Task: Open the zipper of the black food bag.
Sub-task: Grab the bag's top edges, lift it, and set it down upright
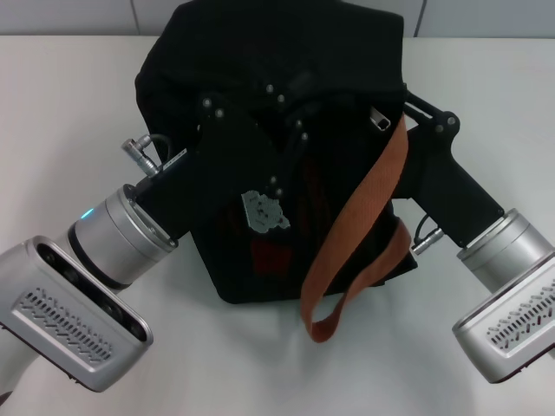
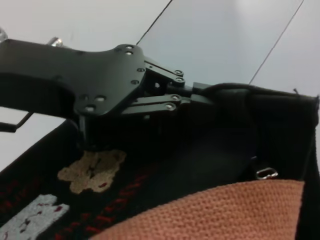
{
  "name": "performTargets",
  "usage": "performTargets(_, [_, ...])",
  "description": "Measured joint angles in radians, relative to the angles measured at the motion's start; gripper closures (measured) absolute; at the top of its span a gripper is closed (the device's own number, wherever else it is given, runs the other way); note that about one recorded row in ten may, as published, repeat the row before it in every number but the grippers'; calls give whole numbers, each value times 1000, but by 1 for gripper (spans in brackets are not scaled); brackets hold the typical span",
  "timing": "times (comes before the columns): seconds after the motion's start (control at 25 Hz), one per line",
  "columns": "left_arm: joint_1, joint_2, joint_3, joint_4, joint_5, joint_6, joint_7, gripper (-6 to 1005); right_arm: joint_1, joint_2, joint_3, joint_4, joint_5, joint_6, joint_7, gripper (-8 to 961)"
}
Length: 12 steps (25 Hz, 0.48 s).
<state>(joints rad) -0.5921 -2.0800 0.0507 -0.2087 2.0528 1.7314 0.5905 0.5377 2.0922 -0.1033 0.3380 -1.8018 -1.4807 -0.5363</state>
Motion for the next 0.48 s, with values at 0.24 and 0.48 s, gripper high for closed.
performTargets(0.24, [0, 0, 0, -1, 0, 0, 0, 884, 4, 0, -4, 2, 0, 11, -10, 567])
performTargets(0.48, [0, 0, 1, -2, 0, 1, 0, 883, 5, 0, -4, 3, -1, 12, -18, 711])
